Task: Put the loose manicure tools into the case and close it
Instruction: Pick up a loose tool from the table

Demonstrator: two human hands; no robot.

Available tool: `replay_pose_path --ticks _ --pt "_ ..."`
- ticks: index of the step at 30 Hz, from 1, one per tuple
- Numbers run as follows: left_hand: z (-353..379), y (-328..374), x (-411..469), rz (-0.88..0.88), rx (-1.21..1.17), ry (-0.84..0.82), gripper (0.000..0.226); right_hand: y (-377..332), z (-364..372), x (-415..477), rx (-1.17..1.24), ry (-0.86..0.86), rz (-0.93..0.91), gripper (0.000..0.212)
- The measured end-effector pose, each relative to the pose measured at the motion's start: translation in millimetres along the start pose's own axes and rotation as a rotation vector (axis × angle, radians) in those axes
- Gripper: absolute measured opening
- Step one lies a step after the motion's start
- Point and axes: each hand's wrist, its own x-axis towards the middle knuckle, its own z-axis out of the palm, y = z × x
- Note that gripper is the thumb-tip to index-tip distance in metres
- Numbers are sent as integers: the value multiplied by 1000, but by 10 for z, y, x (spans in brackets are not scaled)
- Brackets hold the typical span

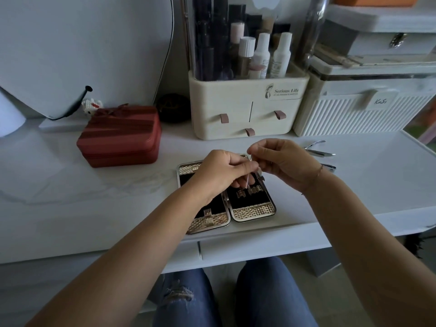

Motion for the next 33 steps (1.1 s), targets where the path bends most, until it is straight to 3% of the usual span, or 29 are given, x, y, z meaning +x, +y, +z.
replay_pose_path --ticks 4,9,17,22,33 --pt "-225 -150 -64 183 514 235 23 55 -169 109 -90 133 81 8" --pt "-408 -424 -167 225 726 230 46 97 -213 226 -189 149 153 9" --pt "-422 -505 -160 253 756 262 48 -72 -259 261 -319 51 284 15" --pt "-414 -515 -158 257 747 276 48 -55 -195 250 -439 -123 308 12" --pt "-415 -507 -158 255 740 281 48 -20 -149 119 -678 -117 126 9"
